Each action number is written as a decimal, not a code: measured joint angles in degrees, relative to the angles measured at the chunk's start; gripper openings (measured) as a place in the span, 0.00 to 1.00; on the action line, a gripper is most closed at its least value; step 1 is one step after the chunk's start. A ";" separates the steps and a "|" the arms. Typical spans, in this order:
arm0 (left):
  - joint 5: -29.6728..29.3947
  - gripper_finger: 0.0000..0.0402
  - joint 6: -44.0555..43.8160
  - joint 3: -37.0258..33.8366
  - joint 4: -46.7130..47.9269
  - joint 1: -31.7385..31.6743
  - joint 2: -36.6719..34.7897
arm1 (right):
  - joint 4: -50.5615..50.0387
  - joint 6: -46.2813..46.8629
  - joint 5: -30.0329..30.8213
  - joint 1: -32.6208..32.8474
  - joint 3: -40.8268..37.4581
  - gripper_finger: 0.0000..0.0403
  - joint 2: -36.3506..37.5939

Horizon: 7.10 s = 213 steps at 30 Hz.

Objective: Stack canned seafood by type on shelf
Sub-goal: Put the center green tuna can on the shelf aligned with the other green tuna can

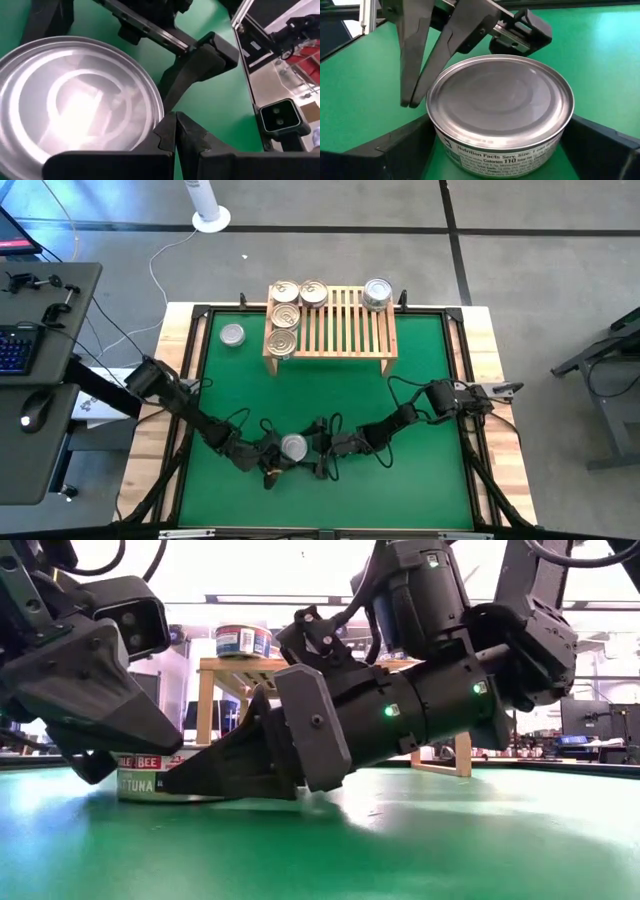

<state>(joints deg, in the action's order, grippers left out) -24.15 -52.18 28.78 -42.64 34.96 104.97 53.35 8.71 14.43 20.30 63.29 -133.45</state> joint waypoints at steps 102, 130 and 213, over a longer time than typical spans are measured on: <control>-3.59 0.00 1.33 0.78 13.17 -4.00 -3.71 | -14.57 2.31 8.20 1.01 -4.85 0.97 9.46; -3.58 0.00 -0.22 1.17 18.77 -2.12 -7.27 | -14.05 9.18 -4.43 -0.54 -7.54 0.97 9.79; -3.58 0.00 4.32 1.48 15.77 -1.18 -8.15 | -37.45 0.31 0.09 0.59 1.52 0.98 13.86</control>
<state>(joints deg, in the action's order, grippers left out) -27.73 -47.86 30.26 -26.87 33.78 96.82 15.90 9.02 14.52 20.89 64.81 -119.59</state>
